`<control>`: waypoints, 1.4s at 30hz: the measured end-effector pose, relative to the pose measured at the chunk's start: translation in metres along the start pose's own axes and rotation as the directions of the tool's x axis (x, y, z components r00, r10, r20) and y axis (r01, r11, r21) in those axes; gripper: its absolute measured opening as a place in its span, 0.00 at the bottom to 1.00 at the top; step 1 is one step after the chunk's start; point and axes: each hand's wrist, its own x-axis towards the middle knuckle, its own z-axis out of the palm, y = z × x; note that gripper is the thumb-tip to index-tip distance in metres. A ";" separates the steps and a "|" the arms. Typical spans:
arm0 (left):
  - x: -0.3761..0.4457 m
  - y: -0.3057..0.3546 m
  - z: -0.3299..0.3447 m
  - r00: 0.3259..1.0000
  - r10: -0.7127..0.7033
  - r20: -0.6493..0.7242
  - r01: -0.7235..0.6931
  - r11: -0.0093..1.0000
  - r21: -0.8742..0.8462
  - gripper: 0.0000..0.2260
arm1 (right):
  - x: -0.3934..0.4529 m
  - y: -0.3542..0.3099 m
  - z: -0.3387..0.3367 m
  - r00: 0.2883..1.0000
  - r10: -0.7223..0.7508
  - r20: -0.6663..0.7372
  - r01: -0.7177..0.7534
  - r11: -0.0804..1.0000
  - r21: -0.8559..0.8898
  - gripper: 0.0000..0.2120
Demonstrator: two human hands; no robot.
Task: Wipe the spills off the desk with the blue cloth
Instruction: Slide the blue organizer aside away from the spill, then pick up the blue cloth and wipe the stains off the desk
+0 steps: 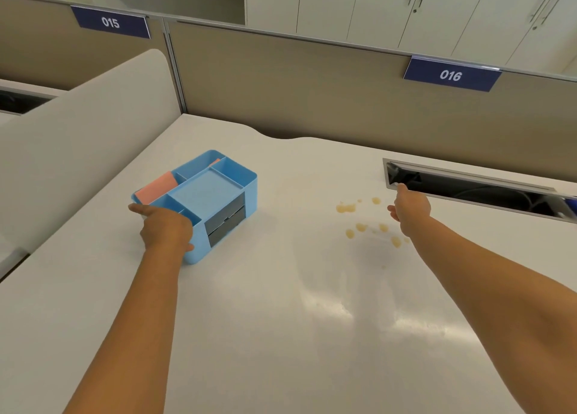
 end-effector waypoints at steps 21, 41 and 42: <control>-0.108 0.095 0.102 0.582 0.800 0.147 -0.633 0.559 -0.536 0.22 | 0.001 0.017 -0.010 0.993 -0.091 -0.080 0.077 0.983 -0.164 0.19; -0.252 0.175 0.236 0.527 0.731 0.435 -0.594 0.682 -0.427 0.19 | 0.055 0.056 -0.124 0.989 -0.139 -0.043 0.124 0.959 -0.255 0.18; -0.261 0.179 0.242 0.530 0.728 0.434 -0.590 0.685 -0.428 0.19 | 0.062 0.060 -0.134 0.989 -0.141 -0.039 0.127 0.958 -0.258 0.18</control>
